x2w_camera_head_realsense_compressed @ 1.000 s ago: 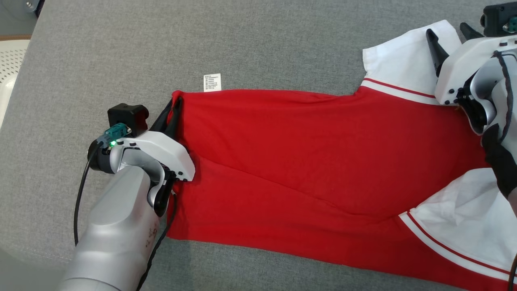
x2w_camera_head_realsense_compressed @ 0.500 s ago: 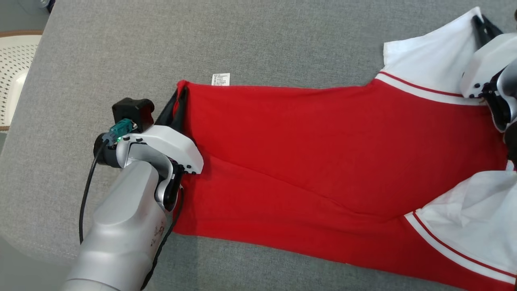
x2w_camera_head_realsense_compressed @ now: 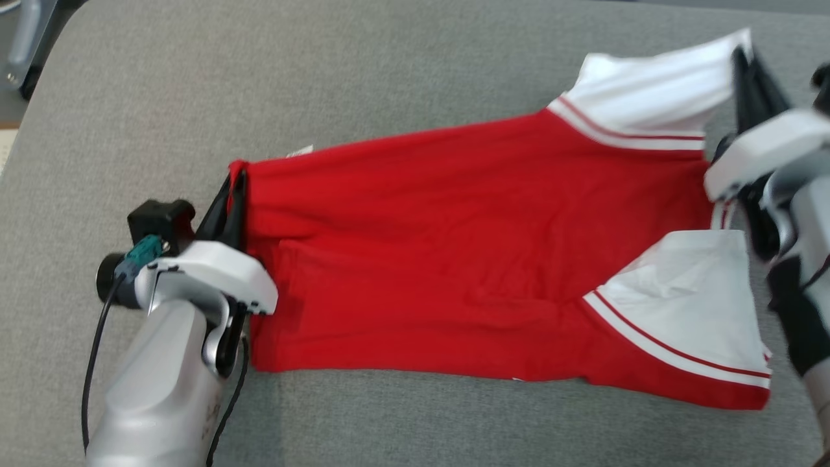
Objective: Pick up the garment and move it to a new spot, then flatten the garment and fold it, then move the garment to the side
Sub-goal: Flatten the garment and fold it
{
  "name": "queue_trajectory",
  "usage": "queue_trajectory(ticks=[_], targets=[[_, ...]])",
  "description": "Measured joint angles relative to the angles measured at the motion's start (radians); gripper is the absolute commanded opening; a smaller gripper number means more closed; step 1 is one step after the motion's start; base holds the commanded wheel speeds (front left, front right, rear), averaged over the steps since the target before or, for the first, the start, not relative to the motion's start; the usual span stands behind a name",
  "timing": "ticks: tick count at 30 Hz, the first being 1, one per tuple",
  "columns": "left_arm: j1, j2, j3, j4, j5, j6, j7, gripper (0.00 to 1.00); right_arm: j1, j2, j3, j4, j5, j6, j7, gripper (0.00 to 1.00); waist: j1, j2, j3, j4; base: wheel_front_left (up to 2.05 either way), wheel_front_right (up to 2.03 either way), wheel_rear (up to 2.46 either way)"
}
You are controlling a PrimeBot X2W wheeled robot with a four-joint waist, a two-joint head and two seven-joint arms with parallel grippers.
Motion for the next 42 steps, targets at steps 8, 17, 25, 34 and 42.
queue_trajectory(ticks=[8,17,25,34,42], targets=[[0.173,0.016,0.075,-0.018,0.036,-0.015,0.000,0.00,0.320,0.059,-0.033,-0.242,0.088,0.000,-0.001,0.00,0.0001,0.0000,-0.102,-0.072,0.00,0.00,0.00],[0.343,-0.005,0.122,0.000,0.064,-0.012,0.000,0.00,0.548,0.114,-0.020,-0.262,0.148,0.000,-0.001,0.00,0.0000,0.0000,-0.207,-0.146,0.00,0.00,0.00],[0.416,-0.032,0.191,-0.096,0.096,0.031,0.000,1.00,0.568,0.123,-0.013,-0.222,0.188,0.000,-0.001,1.00,0.0000,0.0000,-0.214,-0.151,0.00,0.00,0.00],[0.485,-0.056,0.225,-0.144,0.132,0.037,0.000,1.00,0.526,0.130,0.062,-0.076,0.226,0.000,0.014,1.00,0.0000,0.0000,-0.202,-0.099,0.00,0.00,0.00],[0.485,-0.061,0.227,-0.158,0.146,0.028,0.000,1.00,0.481,0.120,0.101,0.024,0.263,-0.002,0.025,0.00,0.0000,0.0000,-0.190,-0.062,0.00,0.00,0.00]])
